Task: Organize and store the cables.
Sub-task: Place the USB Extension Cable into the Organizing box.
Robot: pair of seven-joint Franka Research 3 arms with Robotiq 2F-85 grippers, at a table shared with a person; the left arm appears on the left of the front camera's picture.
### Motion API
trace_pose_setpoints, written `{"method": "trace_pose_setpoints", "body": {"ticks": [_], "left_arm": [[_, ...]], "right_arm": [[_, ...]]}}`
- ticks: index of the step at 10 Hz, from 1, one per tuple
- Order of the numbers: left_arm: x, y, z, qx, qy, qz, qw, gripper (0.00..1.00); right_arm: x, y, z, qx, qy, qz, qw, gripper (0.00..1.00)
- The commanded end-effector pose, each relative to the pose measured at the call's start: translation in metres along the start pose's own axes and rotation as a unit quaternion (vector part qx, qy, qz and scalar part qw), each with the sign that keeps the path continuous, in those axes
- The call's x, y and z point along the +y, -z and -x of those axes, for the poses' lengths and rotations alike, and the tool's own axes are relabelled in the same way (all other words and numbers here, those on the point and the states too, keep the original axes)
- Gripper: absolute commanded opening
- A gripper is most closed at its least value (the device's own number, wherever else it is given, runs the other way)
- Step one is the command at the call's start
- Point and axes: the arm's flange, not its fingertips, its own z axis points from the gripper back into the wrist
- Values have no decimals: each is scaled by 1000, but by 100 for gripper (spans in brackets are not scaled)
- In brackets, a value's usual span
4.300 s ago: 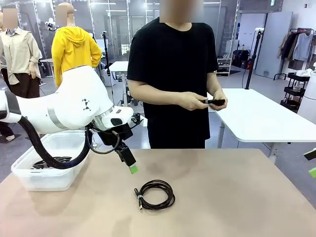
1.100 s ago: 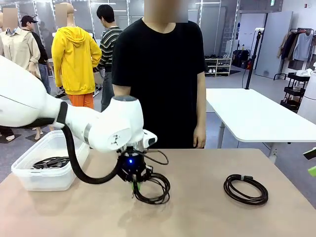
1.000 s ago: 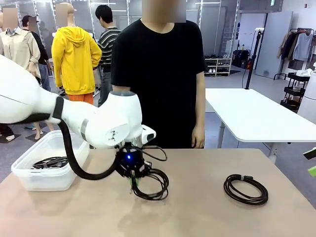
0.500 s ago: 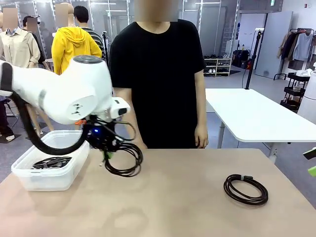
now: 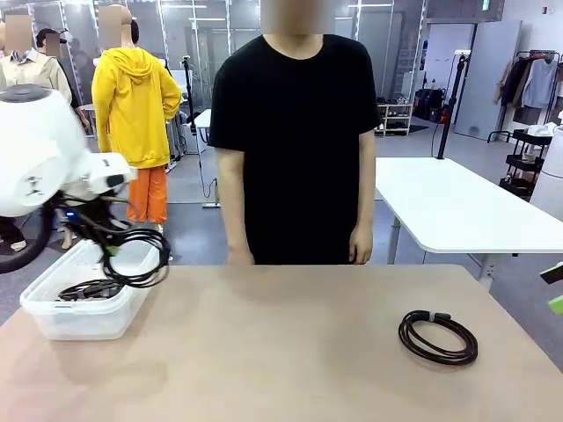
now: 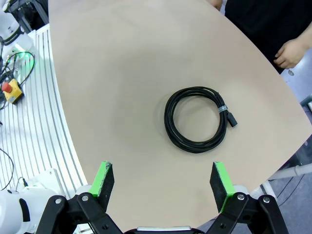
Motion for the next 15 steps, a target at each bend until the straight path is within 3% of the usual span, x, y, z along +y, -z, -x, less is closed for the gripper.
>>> {"method": "trace_pose_setpoints", "body": {"ticks": [1, 3, 6, 9, 10, 11, 12, 13, 14, 15], "left_arm": [[36, 5, 18, -3, -44, 14, 999, 0], [63, 22, 30, 19, -68, -7, 997, 0], [88, 50, 35, -27, -121, -5, 992, 0], [83, 80, 27, -4, -127, 3, 992, 0], [82, 80, 27, -4, -130, 3, 991, 37], [80, 78, 26, -6, -129, 3, 992, 47], [79, 76, 26, -5, -129, 2, 992, 68], [76, 74, 26, -5, -128, 1, 992, 78], [74, 72, 27, -6, -127, 0, 992, 99], [72, 71, 27, -5, -126, -1, 992, 100]], "right_arm": [[0, -1, -1, -5, 5, -1, 1000, 100], [0, -1, -1, -5, 5, -1, 1000, 100], [0, -1, -1, -5, 5, -1, 1000, 100], [0, -1, -1, -5, 5, -1, 1000, 100], [0, -1, -1, -5, 5, -1, 1000, 100], [0, -1, -1, -5, 5, -1, 1000, 100], [0, -1, -1, -5, 5, -1, 1000, 100], [0, -1, -1, -5, 5, -1, 1000, 100], [0, -1, -1, -5, 5, -1, 1000, 100], [0, -1, -1, -5, 5, -1, 1000, 100]]}}
